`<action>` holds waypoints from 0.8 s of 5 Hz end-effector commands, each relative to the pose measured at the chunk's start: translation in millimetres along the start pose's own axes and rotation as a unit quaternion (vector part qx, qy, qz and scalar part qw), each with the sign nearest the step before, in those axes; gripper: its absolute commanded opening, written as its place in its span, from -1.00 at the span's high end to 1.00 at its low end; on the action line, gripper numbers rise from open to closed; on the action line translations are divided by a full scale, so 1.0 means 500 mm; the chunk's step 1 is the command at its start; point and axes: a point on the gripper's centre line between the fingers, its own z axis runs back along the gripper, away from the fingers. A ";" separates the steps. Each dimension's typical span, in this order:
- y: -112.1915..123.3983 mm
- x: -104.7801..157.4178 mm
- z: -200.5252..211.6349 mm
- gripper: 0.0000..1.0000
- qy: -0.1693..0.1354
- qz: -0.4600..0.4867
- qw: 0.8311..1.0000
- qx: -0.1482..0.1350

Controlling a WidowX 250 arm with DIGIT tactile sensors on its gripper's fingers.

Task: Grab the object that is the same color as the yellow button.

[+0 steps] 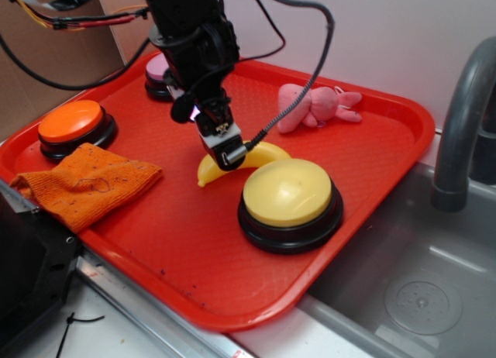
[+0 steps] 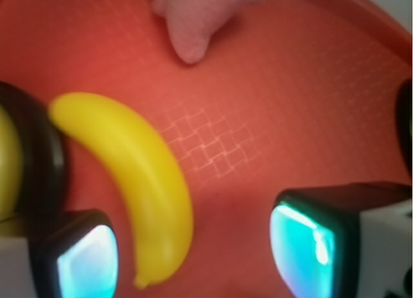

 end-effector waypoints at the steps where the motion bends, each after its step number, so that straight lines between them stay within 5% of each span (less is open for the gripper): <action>1: 0.022 0.039 -0.028 -1.00 -0.001 0.000 1.000 -0.008; 3: 0.007 0.040 -0.047 -1.00 0.008 -0.025 0.999 -0.021; 4: -0.001 0.045 -0.055 -0.81 0.003 -0.038 0.999 -0.025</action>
